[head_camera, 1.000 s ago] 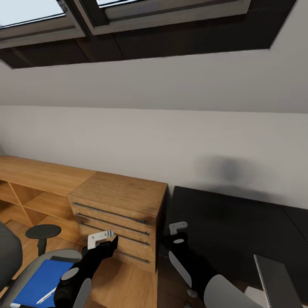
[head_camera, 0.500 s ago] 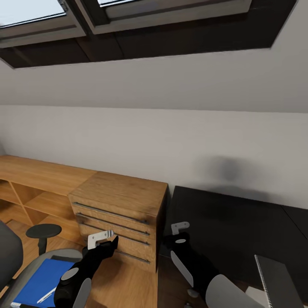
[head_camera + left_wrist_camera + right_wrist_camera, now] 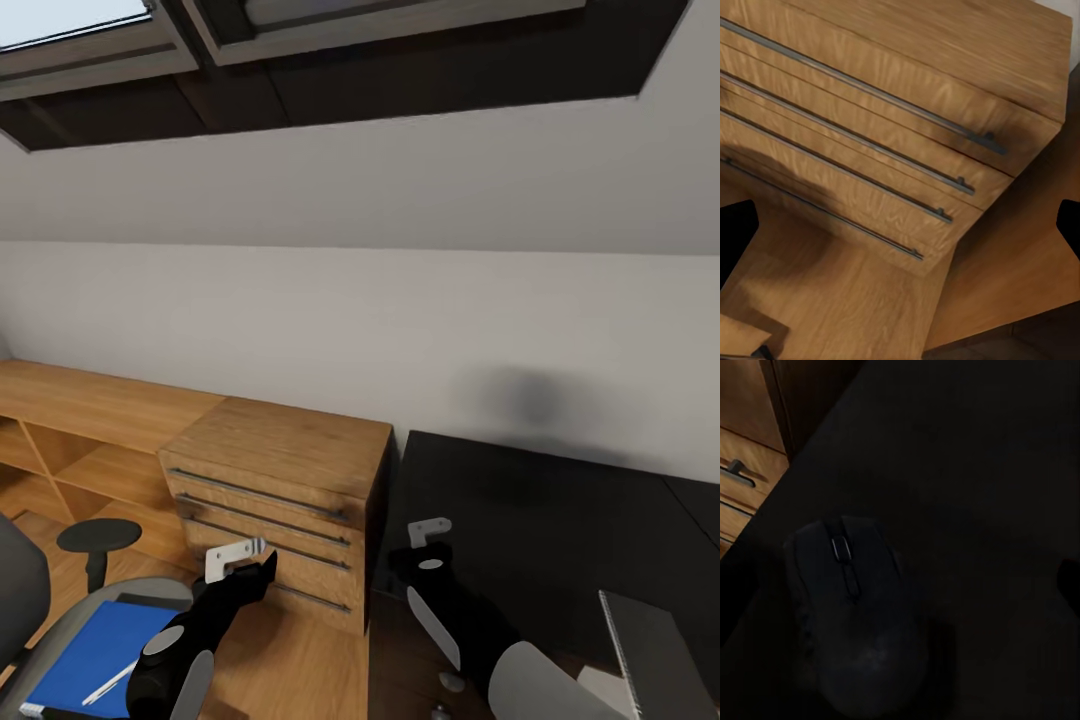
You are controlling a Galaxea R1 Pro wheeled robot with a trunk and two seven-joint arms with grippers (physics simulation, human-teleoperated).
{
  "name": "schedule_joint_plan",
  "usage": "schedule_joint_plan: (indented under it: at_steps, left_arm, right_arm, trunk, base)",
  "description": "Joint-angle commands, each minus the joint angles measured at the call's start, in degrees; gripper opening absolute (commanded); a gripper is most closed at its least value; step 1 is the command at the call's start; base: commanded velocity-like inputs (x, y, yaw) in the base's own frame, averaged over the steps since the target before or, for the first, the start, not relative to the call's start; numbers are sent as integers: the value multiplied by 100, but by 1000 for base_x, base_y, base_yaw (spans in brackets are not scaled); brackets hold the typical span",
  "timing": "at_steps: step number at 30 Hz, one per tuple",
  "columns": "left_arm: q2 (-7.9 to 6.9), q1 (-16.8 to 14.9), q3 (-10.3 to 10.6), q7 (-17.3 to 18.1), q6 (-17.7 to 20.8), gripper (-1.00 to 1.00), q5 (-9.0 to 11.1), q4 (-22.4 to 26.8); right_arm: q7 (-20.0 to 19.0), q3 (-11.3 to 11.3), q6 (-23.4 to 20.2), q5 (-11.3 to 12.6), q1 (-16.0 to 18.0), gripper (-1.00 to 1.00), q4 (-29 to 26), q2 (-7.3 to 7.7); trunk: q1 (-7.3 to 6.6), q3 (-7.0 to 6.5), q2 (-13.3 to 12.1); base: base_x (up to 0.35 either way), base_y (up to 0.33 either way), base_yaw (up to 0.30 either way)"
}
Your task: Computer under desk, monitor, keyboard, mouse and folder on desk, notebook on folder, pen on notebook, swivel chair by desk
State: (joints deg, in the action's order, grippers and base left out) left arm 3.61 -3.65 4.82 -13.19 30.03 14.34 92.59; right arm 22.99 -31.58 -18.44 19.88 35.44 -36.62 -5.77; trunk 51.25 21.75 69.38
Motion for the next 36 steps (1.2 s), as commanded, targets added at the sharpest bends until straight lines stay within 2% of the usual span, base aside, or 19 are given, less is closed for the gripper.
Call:
schedule_joint_plan:
  at_steps: [1, 10, 16, 24, 36]
  left_arm:
    - [-1, -2, 7, -52, 21, 100, 61, 7]
    - [-1, -3, 3, -52, 21, 100, 61, 7]
    - [-1, -4, 6, -52, 21, 100, 61, 6]
    - [-1, -3, 7, -52, 21, 100, 61, 5]
    - [-1, -4, 10, -52, 21, 100, 61, 4]
  right_arm:
    - [50, -34, -22, 49, 7, 100, -9, 9]
    - [48, -39, -20, 46, 7, 100, -4, 21]
    - [-33, -57, -21, 55, 7, 100, -7, 16]
    - [-460, -74, -34, 40, 7, 100, -12, 9]
    - [-545, -72, -37, 34, 7, 100, -12, 14]
  trunk:
    - [23, 25, 46]
    - [221, 187, 407]
    - [221, 187, 407]
    - [221, 187, 407]
    - [221, 187, 407]
  base:
    - [0, 0, 0]
    - [0, 0, 0]
    - [0, 0, 0]
    - [0, 0, 0]
    - [0, 0, 0]
